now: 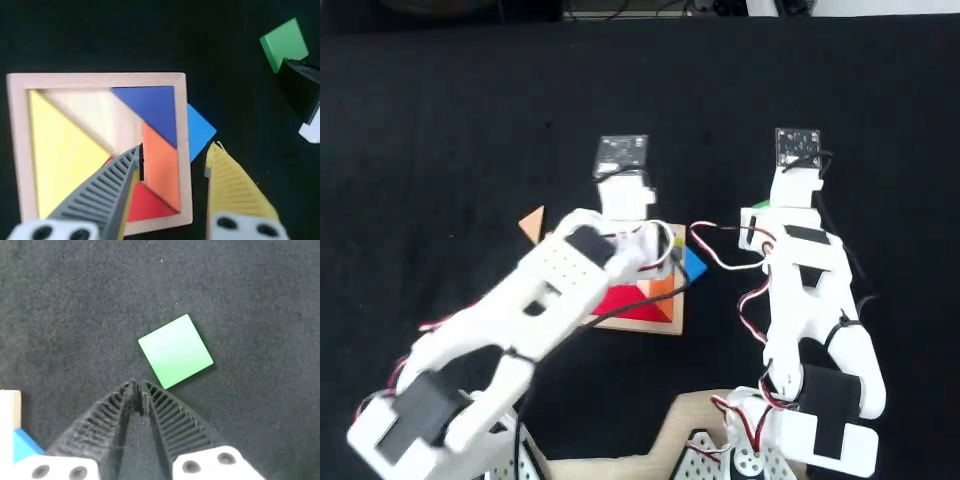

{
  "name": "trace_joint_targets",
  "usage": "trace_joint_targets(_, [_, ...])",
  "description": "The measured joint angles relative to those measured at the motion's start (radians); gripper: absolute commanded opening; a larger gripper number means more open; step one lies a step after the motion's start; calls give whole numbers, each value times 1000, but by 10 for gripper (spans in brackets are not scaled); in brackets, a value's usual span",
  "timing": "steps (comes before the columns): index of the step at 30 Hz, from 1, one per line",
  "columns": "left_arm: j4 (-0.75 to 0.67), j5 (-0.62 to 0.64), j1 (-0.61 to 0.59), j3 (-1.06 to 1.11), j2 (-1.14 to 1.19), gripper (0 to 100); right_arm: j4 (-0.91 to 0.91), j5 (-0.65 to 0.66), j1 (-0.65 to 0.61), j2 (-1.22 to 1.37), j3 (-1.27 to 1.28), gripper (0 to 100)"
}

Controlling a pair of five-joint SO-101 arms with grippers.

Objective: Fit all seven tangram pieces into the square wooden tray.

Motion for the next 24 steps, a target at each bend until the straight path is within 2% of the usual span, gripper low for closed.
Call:
trace_joint_targets(3, [0,-6,-23,72,-104,217,0,0,0,0,0,11])
trace_joint_targets(5, [18,-38,-89,110,-178,216,0,0,0,0,0,11])
trace_joint_targets(10, [106,-236,-399,189,-411,216,0,0,0,0,0,11])
trace_joint_targets(13, [114,-345,-543,298,-543,216,3,29,-31,0,0,11])
trace_joint_targets(17, [95,-376,-632,462,-678,216,104,127,-123,0,-21,11])
trace_joint_targets(24, [-8,-381,-724,674,-746,216,361,138,-230,103,-290,11])
